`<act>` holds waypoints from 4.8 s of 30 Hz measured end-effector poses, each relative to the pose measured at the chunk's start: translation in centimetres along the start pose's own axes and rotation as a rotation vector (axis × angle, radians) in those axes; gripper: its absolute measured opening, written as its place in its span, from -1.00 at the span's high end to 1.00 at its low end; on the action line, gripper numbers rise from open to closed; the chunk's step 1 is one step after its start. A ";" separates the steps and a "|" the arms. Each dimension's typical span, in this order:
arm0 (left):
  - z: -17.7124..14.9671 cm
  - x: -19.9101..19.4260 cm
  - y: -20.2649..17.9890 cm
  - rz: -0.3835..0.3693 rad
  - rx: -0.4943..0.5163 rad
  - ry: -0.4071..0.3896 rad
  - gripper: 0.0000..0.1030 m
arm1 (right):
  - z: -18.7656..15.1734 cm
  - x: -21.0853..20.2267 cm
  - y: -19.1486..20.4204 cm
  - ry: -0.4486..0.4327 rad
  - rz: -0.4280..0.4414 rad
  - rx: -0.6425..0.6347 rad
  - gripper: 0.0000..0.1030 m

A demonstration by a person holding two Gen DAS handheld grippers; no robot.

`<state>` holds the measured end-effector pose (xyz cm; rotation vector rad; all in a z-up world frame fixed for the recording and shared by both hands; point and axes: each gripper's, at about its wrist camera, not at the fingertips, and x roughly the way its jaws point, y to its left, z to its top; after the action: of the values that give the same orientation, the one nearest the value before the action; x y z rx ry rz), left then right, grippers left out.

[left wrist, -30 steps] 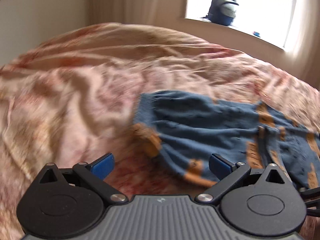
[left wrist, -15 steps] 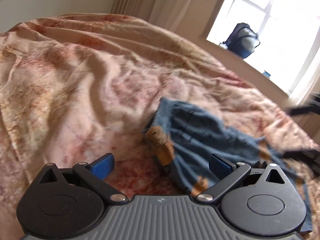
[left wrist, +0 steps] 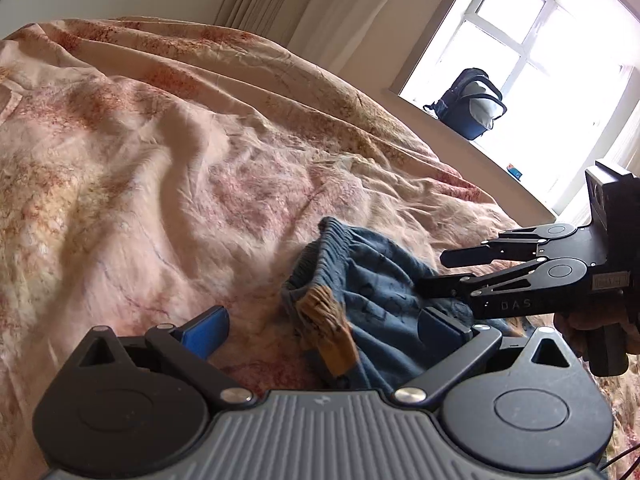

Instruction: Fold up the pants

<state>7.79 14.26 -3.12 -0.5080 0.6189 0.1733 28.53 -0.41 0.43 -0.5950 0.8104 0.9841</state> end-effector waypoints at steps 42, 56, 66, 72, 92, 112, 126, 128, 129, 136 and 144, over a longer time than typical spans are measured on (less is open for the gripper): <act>1.7 -3.4 -5.1 -0.060 0.050 -0.133 0.65 | -20.9 -13.2 4.4 -0.279 -0.412 0.563 -0.98; -5.5 -4.1 -27.9 -0.361 0.504 0.041 0.61 | -29.6 -23.1 -0.7 -0.384 -0.582 0.692 -0.98; -14.4 -0.6 -28.7 -0.279 0.771 0.142 -0.11 | -35.7 -23.7 -1.3 -0.340 -0.595 0.774 -0.98; -14.4 -2.1 -27.5 -0.227 0.936 0.091 -0.16 | -33.8 -23.1 -1.8 -0.387 -0.444 0.729 -0.98; -14.4 -1.9 -27.4 -0.256 1.040 0.185 0.89 | -29.3 -17.5 -5.1 -0.412 -0.030 0.916 0.56; -13.5 -2.7 -26.9 -0.267 0.949 0.216 0.93 | -29.9 -17.1 -5.0 -0.434 0.021 0.990 -0.17; -14.2 -5.1 -28.0 -0.339 0.990 0.129 0.93 | -30.2 -21.0 -4.2 -0.492 -0.018 0.978 0.71; -14.6 -4.9 -28.2 -0.363 0.973 0.146 0.93 | -30.6 -21.7 -3.9 -0.478 -0.043 0.974 0.70; -14.9 -4.7 -28.2 -0.376 0.963 0.156 0.93 | -31.0 -22.0 -3.8 -0.474 -0.058 0.975 0.70; -16.4 -2.2 -27.3 -0.417 0.895 0.240 0.84 | -34.1 -20.6 -3.2 -0.418 -0.118 1.081 0.70; -11.7 -4.6 -23.5 -0.393 0.691 0.138 -0.34 | -33.1 -21.5 -0.6 -0.395 -0.293 0.942 -0.27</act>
<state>5.25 -11.92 0.89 0.0371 0.6562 -0.4431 11.75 -36.10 -0.96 0.2884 0.7056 0.3454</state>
